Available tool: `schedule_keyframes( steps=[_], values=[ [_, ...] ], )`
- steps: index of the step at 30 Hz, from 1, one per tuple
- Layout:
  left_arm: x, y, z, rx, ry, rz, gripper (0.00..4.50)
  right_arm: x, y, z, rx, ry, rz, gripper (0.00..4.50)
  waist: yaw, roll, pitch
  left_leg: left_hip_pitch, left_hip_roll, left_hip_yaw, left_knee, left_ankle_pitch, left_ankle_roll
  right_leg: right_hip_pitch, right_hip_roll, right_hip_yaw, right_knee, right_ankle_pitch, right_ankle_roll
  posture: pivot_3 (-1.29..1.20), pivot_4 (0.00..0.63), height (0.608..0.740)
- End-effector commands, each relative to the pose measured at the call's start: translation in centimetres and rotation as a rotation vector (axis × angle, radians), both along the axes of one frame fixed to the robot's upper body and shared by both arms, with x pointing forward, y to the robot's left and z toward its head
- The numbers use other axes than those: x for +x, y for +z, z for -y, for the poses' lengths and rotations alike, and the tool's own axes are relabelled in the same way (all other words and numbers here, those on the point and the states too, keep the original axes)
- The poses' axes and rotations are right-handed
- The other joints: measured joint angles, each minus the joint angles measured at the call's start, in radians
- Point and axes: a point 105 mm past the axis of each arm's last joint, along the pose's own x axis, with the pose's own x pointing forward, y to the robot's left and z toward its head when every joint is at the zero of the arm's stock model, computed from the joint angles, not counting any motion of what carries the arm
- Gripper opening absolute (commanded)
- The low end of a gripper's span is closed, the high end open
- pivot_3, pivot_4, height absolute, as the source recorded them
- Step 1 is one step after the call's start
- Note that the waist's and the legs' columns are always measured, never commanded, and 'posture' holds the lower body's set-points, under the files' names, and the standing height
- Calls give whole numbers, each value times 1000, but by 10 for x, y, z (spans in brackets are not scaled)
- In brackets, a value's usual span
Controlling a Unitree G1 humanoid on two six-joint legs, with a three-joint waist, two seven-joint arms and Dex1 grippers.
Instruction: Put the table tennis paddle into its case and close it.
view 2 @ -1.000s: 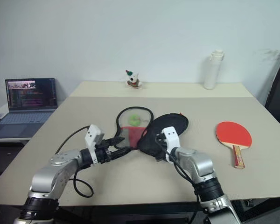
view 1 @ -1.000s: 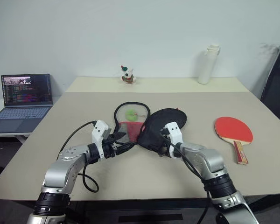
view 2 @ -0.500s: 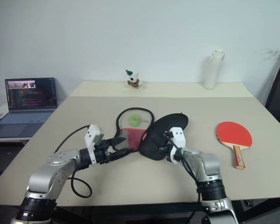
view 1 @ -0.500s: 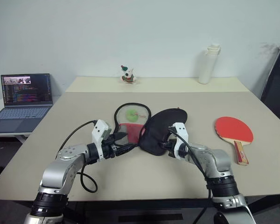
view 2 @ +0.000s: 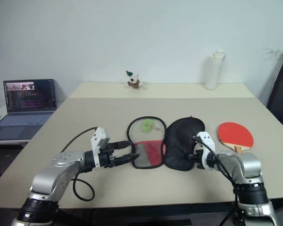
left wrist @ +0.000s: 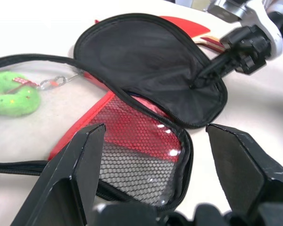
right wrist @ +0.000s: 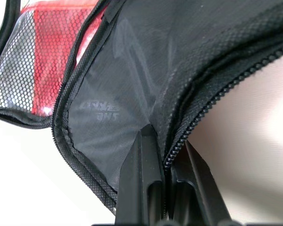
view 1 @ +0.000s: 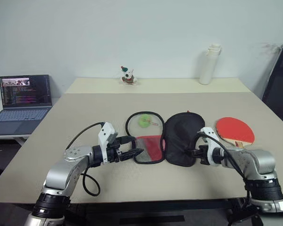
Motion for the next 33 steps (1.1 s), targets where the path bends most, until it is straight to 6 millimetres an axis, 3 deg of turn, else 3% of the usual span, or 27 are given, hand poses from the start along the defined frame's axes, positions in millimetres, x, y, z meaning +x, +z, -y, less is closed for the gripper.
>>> schedule_keyframes(
  steps=[1, 7, 8, 13, 21, 26, 33],
  values=[
    [0, 10, 3, 2, -23, 51, 3718, 11, 17, 5, -23, 20, 62, 9, 0, 0, 0, 0, 0, 0, 0, 0, 0, 0, 0, 0, 0, 0, 0, 0, 150, 740],
    [-1, 6, 5, 3, -28, 50, 3718, 25, 23, 13, -24, 4, 74, 9, 0, 0, 0, -1, 0, 0, 0, 0, 0, 0, 0, 0, -1, 0, 0, 0, 150, 740],
    [-1, 5, 5, 3, -28, 50, 3718, 26, 23, 15, -29, -6, 78, 216, 0, 0, 0, -1, 0, 0, 0, 0, 0, 0, 0, 0, -1, 0, 0, 0, 150, 740],
    [0, 0, 2, 6, -24, 46, 3718, 31, 26, 27, -84, -23, 123, 1629, 0, 0, 0, -1, 0, 0, 0, 0, 0, 0, 0, 0, -1, 0, 0, 0, 150, 740],
    [4, -5, 5, 4, -38, 48, 3718, 37, 62, 59, -168, -71, 266, 4428, 0, 0, 0, -1, 0, 1, 0, 0, 0, 0, 0, 1, -1, 0, 0, 0, 150, 740],
    [3, -7, 10, 1, -52, 50, 3718, 30, 74, 77, -116, -196, 305, 4469, 1, 0, 0, -1, 0, 1, 0, 0, 0, -1, 0, 1, -1, 0, 0, 0, 150, 740],
    [2, -6, 13, 3, -89, 48, 3718, 11, 57, 116, -238, -529, 351, 4469, 1, 0, 0, -1, 0, 1, 0, 0, 0, -1, -1, 1, 0, 0, 0, 0, 150, 740]
  ],
)
